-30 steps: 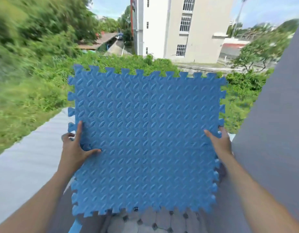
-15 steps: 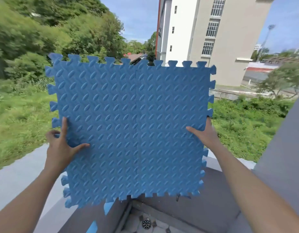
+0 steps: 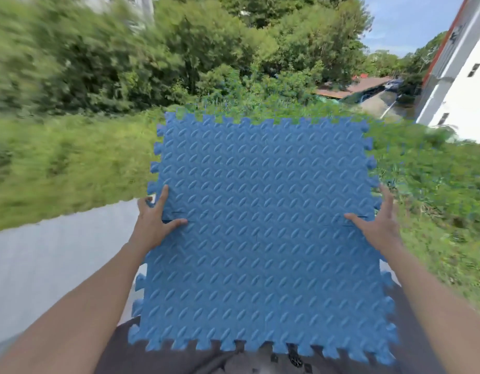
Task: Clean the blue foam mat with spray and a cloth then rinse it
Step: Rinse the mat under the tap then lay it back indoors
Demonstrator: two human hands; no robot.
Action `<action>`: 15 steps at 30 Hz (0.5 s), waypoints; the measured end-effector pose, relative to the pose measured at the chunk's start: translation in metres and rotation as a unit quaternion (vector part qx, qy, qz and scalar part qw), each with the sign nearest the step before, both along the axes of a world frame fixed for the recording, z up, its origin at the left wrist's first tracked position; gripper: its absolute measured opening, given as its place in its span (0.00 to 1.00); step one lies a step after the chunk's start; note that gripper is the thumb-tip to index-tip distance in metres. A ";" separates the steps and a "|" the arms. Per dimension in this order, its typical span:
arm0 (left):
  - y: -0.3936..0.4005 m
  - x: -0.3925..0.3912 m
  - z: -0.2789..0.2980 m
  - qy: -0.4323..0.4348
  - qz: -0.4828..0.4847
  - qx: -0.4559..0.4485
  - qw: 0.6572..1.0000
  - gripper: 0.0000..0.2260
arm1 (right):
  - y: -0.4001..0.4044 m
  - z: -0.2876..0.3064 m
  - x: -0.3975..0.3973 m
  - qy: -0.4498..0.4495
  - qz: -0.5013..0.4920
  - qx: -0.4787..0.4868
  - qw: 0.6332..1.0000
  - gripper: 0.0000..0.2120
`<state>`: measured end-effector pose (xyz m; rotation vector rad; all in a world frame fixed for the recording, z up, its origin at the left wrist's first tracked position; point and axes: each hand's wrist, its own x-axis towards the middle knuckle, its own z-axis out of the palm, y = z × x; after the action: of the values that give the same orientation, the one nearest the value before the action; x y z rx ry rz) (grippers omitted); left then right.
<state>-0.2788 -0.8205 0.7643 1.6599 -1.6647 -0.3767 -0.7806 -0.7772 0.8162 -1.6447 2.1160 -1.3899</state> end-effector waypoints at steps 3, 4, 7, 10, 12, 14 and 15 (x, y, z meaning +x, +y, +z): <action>0.037 0.044 -0.025 -0.008 0.095 0.026 0.995 0.42 | -0.041 -0.018 0.040 0.075 0.119 0.008 0.990 0.40; 0.048 0.052 -0.029 -0.008 0.102 0.030 0.994 0.41 | -0.050 -0.023 0.046 0.091 0.126 0.001 0.988 0.37; 0.108 0.091 -0.053 -0.001 0.179 0.061 0.982 0.40 | -0.079 -0.047 0.102 0.120 0.213 0.020 0.970 0.34; 0.178 0.130 -0.071 0.016 0.267 0.087 0.960 0.38 | -0.096 -0.072 0.172 0.138 0.286 0.054 0.947 0.35; 0.224 0.152 -0.077 0.025 0.318 0.108 0.942 0.38 | -0.095 -0.088 0.224 0.142 0.330 0.070 0.931 0.35; 0.272 0.176 -0.081 0.008 0.367 0.129 0.921 0.37 | -0.088 -0.097 0.278 0.139 0.382 0.087 0.909 0.35; 0.297 0.187 -0.082 0.002 0.391 0.141 0.910 0.37 | -0.082 -0.102 0.305 0.133 0.406 0.106 0.898 0.34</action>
<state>-0.0921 -0.5234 0.6822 2.3687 -0.8367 -0.2174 -0.4758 -0.8596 0.7146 -2.3026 1.2945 -0.6718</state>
